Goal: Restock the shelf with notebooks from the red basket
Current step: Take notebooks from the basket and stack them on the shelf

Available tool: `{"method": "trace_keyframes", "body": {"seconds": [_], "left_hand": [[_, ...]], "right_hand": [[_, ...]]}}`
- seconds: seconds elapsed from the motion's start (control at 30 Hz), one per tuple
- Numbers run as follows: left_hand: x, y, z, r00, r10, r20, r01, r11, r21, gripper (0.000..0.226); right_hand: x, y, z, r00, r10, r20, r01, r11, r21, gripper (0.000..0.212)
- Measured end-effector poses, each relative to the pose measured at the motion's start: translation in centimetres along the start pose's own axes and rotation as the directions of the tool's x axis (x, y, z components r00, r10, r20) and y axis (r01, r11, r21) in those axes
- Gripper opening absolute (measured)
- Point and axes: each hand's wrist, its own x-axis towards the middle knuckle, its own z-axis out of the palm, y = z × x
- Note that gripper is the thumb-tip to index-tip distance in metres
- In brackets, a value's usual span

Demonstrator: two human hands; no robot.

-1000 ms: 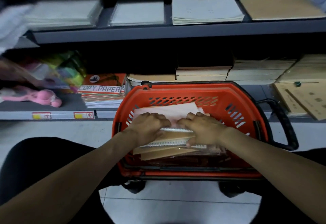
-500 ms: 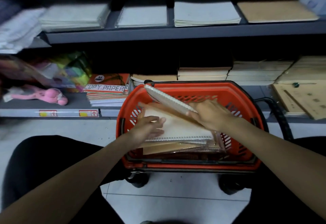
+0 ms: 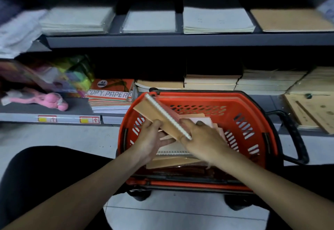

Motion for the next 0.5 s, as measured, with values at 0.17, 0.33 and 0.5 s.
{"method": "trace_keyframes", "body": {"seconds": [0.17, 0.33, 0.5], "left_hand": [[-0.8, -1.7, -0.6, 0.984, -0.148, 0.096, 0.161, 0.977, -0.143, 0.035], [-0.7, -0.5, -1.7, 0.996, -0.092, -0.016, 0.091, 0.995, -0.043, 0.038], [-0.3, 1.2, -2.8, 0.966, -0.242, 0.089, 0.232, 0.967, 0.11, 0.033]], "right_hand": [[0.2, -0.9, 2.8, 0.95, 0.022, 0.311, -0.091, 0.974, 0.207, 0.091], [3.1, 1.4, 1.7, 0.964, 0.146, 0.223, -0.233, 0.867, 0.44, 0.08], [4.5, 6.6, 1.0, 0.901, 0.25, 0.356, -0.434, 0.539, 0.722, 0.041]]}}
